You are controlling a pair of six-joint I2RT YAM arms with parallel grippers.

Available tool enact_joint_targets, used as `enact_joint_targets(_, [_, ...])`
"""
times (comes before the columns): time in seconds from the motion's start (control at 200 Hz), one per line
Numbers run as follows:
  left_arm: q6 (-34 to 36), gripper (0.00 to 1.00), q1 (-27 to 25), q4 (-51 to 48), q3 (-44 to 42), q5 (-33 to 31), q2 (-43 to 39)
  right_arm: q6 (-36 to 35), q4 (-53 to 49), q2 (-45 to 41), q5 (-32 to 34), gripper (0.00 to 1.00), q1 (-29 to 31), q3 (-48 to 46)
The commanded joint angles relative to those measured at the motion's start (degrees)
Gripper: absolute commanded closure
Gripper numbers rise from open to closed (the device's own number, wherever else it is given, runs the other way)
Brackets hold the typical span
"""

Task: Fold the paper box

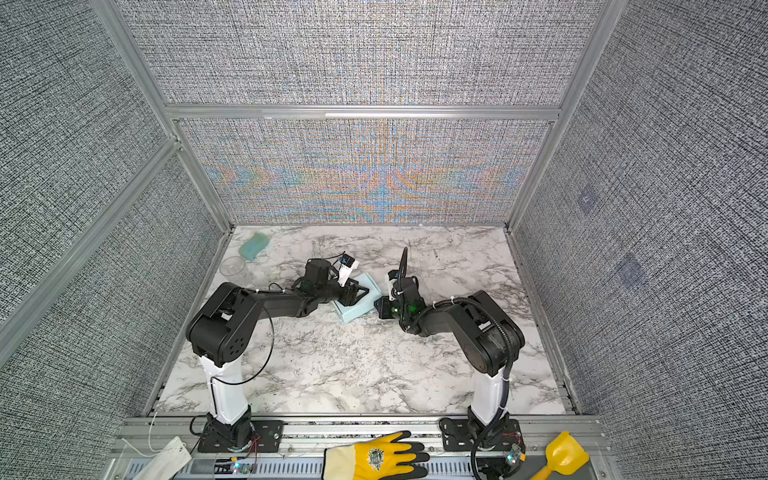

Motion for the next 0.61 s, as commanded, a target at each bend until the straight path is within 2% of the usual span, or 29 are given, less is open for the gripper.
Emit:
enact_joint_targets(0.0, [-0.65,0.4,0.02,-3.92,-0.95,0.46,-0.32,0.14,0.01,-1.65,0.73,0.8,-0.33,-0.59])
enact_joint_targets(0.105, [-1.04,0.4,0.03,-3.77,-1.57,0.11,-0.63,0.33,-1.42,-5.71,2.27,0.8,-0.4,-3.63])
enact_joint_targets(0.28, [-2.25,0.4,-0.01,-3.4,-2.47,-0.94,-1.14,1.86,-9.52,-11.3,7.61,0.8,-0.51,-5.99])
enact_joint_targets(0.6, [-4.65,0.4,-0.06,-2.73,-3.09,-1.31,-0.9,4.83,-14.2,-5.08,8.17,0.8,-0.49,-0.24])
